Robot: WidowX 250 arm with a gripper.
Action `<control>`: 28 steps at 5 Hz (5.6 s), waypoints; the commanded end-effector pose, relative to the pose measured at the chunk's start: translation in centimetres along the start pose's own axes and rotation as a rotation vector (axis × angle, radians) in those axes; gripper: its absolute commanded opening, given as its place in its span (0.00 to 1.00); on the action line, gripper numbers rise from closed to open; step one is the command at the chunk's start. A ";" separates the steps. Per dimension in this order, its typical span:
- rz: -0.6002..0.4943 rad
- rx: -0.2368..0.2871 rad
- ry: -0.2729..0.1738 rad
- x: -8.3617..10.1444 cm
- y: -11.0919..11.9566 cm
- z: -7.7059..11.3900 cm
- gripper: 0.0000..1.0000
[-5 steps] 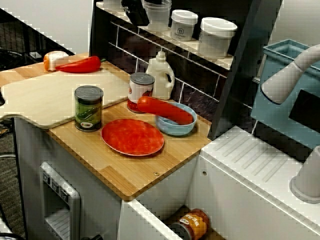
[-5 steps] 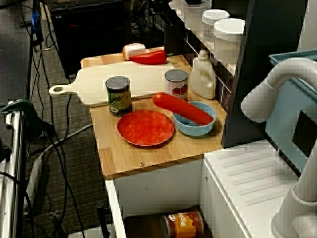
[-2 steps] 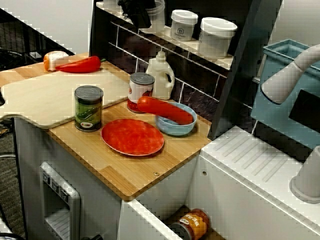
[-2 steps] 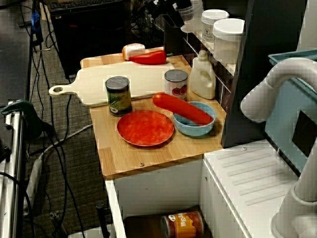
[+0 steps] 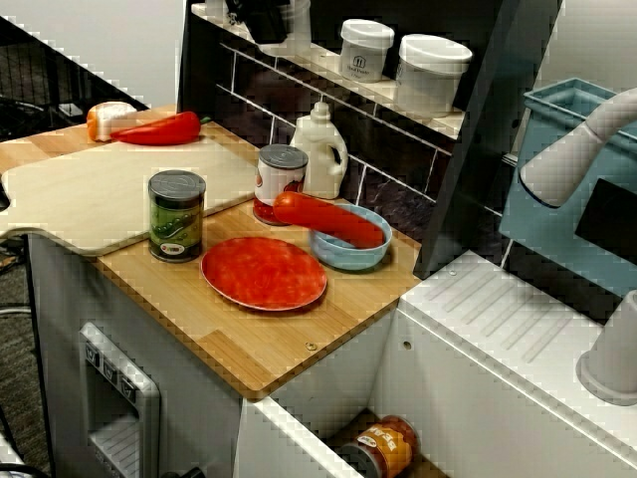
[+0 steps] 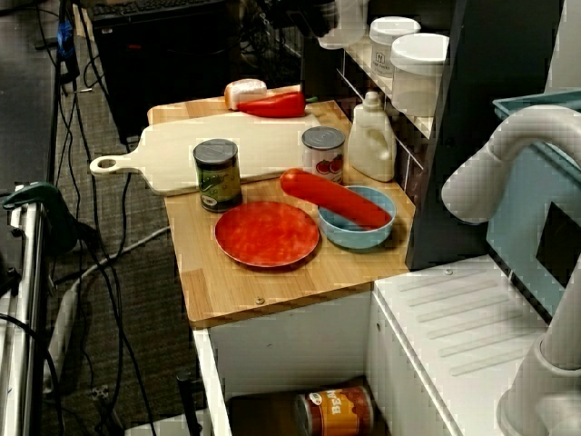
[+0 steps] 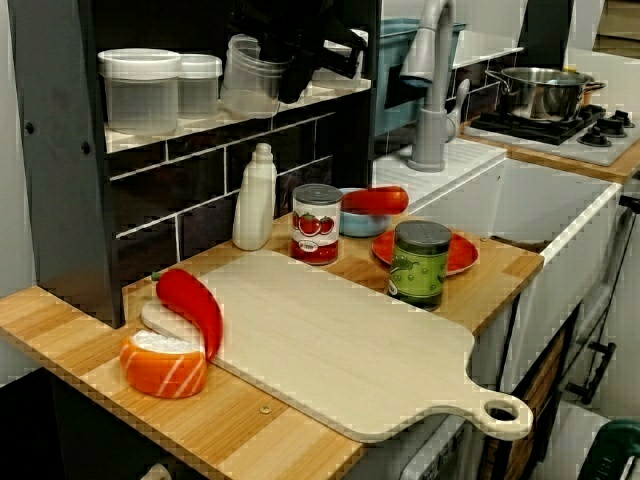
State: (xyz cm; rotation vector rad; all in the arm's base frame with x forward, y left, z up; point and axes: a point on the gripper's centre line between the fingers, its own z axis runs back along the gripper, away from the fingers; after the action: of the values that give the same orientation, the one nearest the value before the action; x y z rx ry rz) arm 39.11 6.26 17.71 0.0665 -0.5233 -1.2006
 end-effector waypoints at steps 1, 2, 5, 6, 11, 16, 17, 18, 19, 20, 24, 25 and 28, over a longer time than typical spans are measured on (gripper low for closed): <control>-0.009 0.044 0.040 -1.8 0.1 2.1 0.00; -0.003 0.021 0.050 -2.9 -0.6 2.5 0.00; 0.002 -0.008 0.031 -5.0 -1.9 4.6 0.00; 0.005 -0.006 0.032 -5.7 -2.4 4.8 0.00; 0.025 0.024 0.096 -8.2 -6.8 1.6 0.00; 0.030 0.017 0.211 -11.2 -8.9 -3.6 0.00; 0.030 0.002 0.230 -11.5 -8.9 -4.1 0.00; 0.037 -0.014 0.239 -11.2 -8.5 -3.8 0.00; 0.050 -0.006 0.261 -11.1 -8.2 -3.7 0.00; 0.178 0.068 0.265 -11.5 -7.7 -3.3 1.00; 0.178 0.068 0.265 -11.5 -7.7 -3.3 1.00; 0.183 0.044 0.276 -11.2 -7.7 -3.3 1.00; 0.176 -0.025 0.243 -9.9 -6.7 -1.6 1.00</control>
State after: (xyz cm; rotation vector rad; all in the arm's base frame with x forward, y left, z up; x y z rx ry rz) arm 31.01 11.65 8.75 0.0870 -0.2636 -1.0046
